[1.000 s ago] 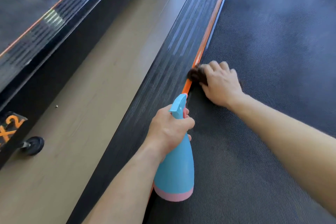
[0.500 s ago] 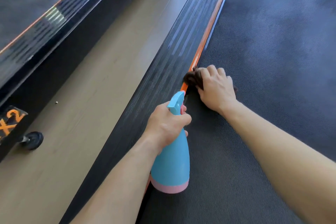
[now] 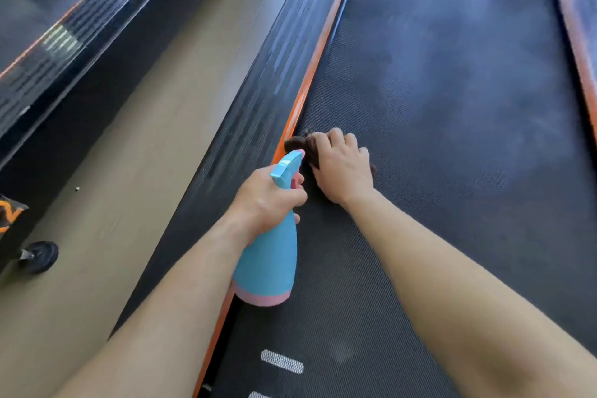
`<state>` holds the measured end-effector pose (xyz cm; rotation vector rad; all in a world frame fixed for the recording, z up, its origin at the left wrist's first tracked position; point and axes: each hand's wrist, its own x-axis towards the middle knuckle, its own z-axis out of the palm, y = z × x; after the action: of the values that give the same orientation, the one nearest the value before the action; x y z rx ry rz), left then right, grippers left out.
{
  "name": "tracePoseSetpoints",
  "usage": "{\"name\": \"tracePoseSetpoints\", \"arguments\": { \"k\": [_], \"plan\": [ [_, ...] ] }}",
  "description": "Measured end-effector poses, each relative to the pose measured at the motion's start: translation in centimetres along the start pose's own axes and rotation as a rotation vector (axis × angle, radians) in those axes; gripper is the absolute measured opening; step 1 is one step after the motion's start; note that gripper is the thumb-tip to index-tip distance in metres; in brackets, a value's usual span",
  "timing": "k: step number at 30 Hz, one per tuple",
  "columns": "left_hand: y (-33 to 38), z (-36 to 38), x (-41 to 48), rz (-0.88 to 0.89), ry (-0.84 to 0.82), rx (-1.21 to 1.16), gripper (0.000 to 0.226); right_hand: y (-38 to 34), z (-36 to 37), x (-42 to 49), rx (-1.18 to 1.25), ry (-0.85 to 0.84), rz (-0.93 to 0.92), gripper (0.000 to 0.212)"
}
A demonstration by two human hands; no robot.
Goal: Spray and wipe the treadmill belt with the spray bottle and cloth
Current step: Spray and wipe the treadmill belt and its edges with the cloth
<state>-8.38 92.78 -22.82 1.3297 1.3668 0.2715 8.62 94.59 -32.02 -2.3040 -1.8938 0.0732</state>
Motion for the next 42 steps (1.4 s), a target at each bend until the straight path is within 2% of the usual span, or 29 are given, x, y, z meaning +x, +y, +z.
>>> {"name": "tracePoseSetpoints", "arguments": {
  "k": [3,5,8,10,13,15,18,21,25,29,35,37,39,40,42],
  "plan": [
    [0.1,0.5,-0.6,0.004,0.008,0.027,0.044,1.8,-0.8,-6.5,-0.017,-0.012,-0.096,0.049],
    [0.4,1.5,-1.3,0.009,-0.003,0.032,0.050,4.2,-1.5,-10.7,-0.034,-0.014,-0.033,0.053],
    [1.0,4.3,-2.5,0.023,-0.096,0.055,0.048,8.2,-3.0,-16.7,-0.041,-0.056,0.148,0.053],
    [1.6,7.1,-3.5,0.041,-0.161,0.080,0.055,10.3,-4.3,-20.7,-0.023,-0.090,0.285,0.053],
    [2.4,11.6,-5.4,0.065,-0.294,0.062,0.056,12.3,-5.6,-26.1,-0.002,-0.097,0.513,0.061],
    [2.4,14.3,-6.1,0.030,-0.340,0.093,0.049,13.2,-5.9,-28.3,0.006,-0.093,0.647,0.064],
    [2.6,17.1,-6.9,0.004,-0.408,0.206,0.045,13.6,-6.2,-29.0,0.059,-0.085,0.804,0.055],
    [2.7,19.0,-6.7,0.029,-0.471,0.303,0.022,12.6,-5.9,-29.3,0.042,-0.089,0.778,0.053],
    [3.2,20.5,-5.8,0.083,-0.499,0.348,0.013,13.0,-4.9,-29.4,0.030,-0.025,0.798,0.054],
    [4.2,20.5,-5.2,0.108,-0.507,0.311,0.039,13.1,-3.6,-29.2,0.007,0.042,0.808,0.057],
    [4.4,19.9,-4.2,0.112,-0.520,0.370,0.009,13.3,-3.1,-28.9,-0.009,0.097,0.803,0.056],
    [4.3,19.6,-3.7,0.113,-0.521,0.368,0.009,13.6,-3.4,-28.3,0.005,0.136,0.771,0.058],
    [4.2,19.3,-3.1,0.112,-0.536,0.321,0.034,14.6,-3.6,-26.8,0.038,0.149,0.710,0.057],
    [4.2,19.2,-2.9,0.108,-0.546,0.298,0.038,15.5,-3.8,-25.6,0.047,0.129,0.674,0.056],
    [4.3,19.1,-2.5,0.112,-0.528,0.260,0.031,18.2,-4.0,-22.4,0.016,0.084,0.595,0.053]
  ]
}}
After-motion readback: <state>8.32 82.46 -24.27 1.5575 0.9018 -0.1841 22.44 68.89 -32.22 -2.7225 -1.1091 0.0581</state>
